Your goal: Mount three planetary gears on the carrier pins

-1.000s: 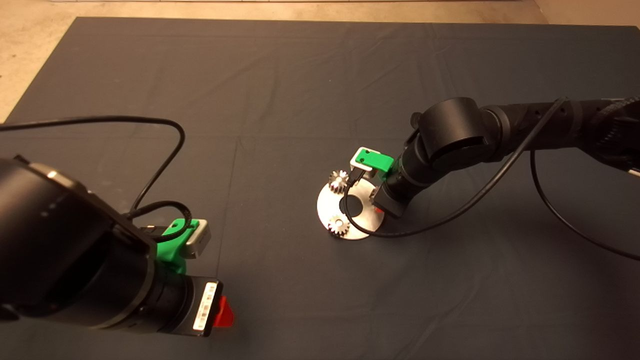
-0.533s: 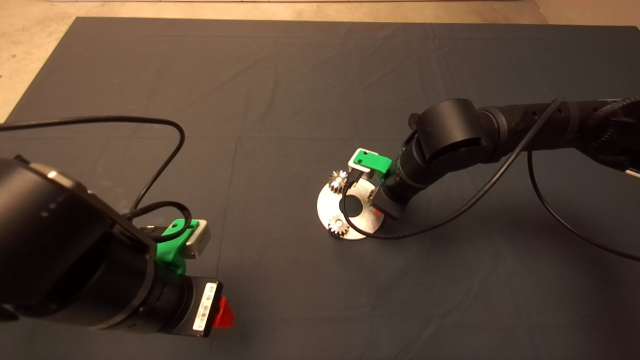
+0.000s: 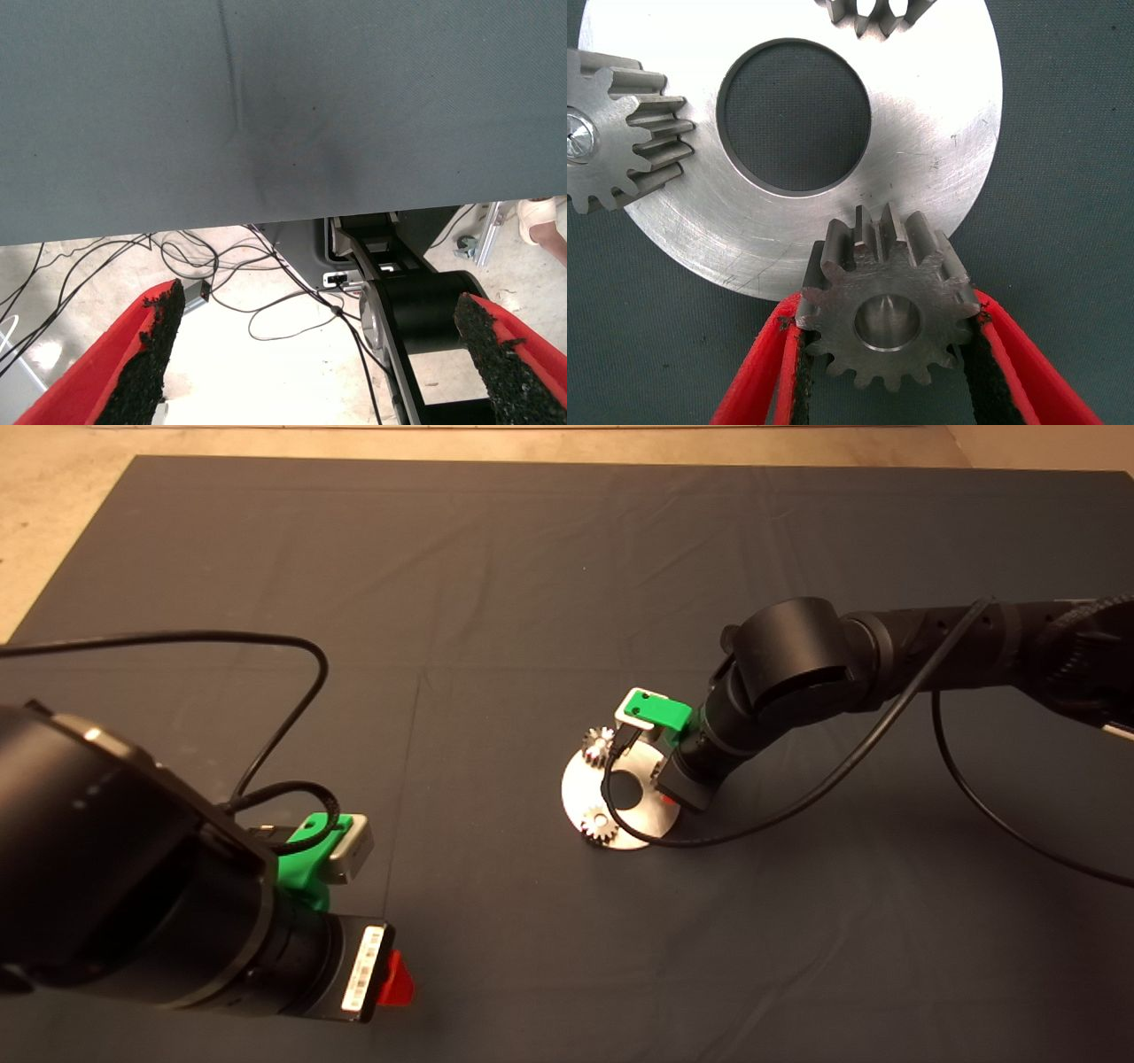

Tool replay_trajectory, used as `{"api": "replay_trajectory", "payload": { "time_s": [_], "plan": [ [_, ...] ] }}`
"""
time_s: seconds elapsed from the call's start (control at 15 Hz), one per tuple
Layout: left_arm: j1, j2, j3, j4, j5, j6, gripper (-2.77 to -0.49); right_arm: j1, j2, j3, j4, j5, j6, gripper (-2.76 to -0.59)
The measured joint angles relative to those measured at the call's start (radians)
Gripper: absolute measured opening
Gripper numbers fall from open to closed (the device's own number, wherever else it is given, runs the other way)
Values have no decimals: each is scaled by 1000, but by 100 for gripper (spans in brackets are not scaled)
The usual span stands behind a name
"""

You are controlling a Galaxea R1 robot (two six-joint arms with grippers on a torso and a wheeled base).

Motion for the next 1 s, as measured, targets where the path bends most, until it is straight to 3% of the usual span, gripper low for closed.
{"api": "replay_trajectory", "payload": {
  "time_s": [0.47, 1.0],
  "plan": [
    [0, 0, 0, 0, 0, 0, -109, 1, 5, -7, 2, -5, -3, -238],
    [0, 0, 0, 0, 0, 0, -109, 2, -1, -8, 4, 1, -4, -238]
  ]
}}
